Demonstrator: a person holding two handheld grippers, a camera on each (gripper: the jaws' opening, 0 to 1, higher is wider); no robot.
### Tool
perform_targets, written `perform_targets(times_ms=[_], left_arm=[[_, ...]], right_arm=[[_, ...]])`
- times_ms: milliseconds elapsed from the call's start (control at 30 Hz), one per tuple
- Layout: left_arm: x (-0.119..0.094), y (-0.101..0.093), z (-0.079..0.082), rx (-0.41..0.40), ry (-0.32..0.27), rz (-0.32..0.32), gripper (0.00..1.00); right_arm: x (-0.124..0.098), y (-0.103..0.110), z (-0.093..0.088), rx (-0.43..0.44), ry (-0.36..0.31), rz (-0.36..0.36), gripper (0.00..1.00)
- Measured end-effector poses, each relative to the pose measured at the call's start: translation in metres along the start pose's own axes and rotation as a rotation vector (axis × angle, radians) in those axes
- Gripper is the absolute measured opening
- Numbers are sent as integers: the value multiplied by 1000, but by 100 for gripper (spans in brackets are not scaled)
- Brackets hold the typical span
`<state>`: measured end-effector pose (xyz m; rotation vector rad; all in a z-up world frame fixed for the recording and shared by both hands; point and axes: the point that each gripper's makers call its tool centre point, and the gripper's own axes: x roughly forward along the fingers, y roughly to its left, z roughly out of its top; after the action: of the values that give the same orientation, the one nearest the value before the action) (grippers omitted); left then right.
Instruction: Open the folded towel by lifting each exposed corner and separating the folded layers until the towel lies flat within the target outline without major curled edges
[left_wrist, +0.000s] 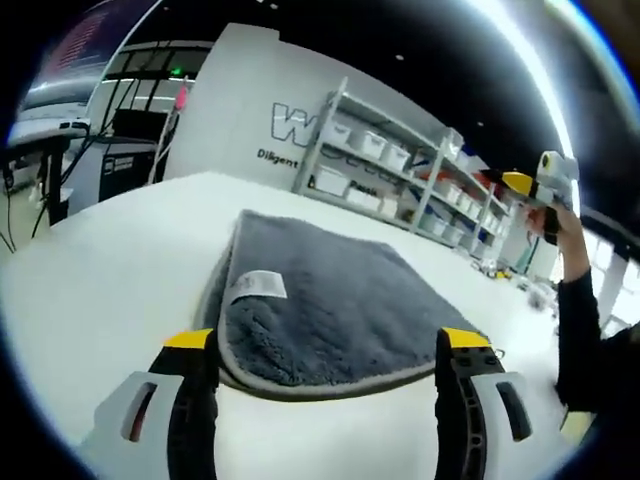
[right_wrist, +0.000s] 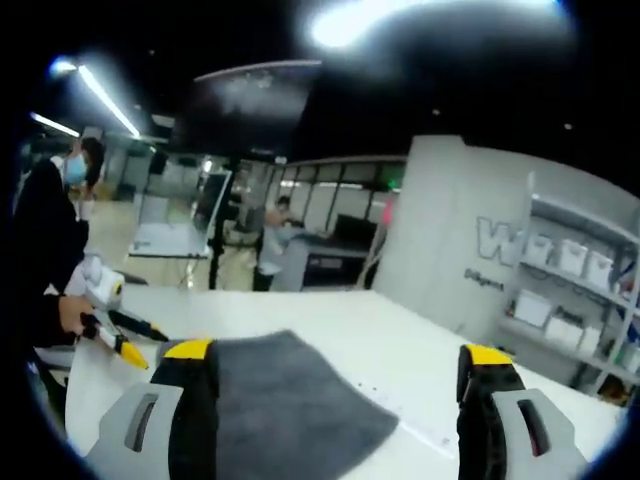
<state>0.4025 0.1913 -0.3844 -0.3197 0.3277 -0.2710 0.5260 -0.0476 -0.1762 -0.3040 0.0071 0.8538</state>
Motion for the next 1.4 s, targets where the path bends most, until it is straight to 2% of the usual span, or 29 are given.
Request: perform_targets(times_ms=[133, 167, 233, 267, 333, 400, 433, 500, 567, 667, 833, 933, 1067, 1233, 1400], left_arm=[[1, 0, -6, 12, 22, -1, 85], [1, 1, -7, 17, 27, 2, 85], [2, 2, -7, 19, 31, 6, 85], [2, 3, -6, 16, 32, 8, 85], [2, 5, -5, 20, 30, 13, 85], [3, 7, -4, 29, 33, 18, 84], [3, 8, -4, 34, 34, 19, 80], [3, 10, -6, 44, 52, 13, 72], [3, 14, -7, 59, 66, 24, 69], [3, 19, -7, 76, 81, 32, 60], [3, 31, -7, 104, 97, 52, 44], [1, 27, -6, 121, 93, 33, 33], [1, 18, -7, 134, 90, 5, 26], [2, 14, -4, 106, 74, -14, 25], [-2, 12, 4, -55, 9, -52, 26]], right_arm=[[1, 4, 0, -8, 4, 8, 99], [3, 7, -1, -8, 8, 20, 96], [5, 35, -13, -15, 61, 155, 91], [6, 54, -20, 2, 87, 238, 96], [8, 69, -29, 5, 127, 295, 100], [11, 70, -30, -5, 129, 283, 100], [12, 71, -31, -13, 138, 283, 100], [7, 73, -34, -23, 157, 309, 100], [1, 77, -37, -32, 170, 340, 100], [-4, 76, -35, -65, 168, 337, 100], [-6, 76, -28, -73, 149, 334, 100], [-7, 76, -29, -82, 151, 333, 100], [-6, 77, -30, -88, 151, 333, 100], [-6, 78, -29, -93, 148, 333, 100], [-6, 77, -29, -95, 147, 330, 100]])
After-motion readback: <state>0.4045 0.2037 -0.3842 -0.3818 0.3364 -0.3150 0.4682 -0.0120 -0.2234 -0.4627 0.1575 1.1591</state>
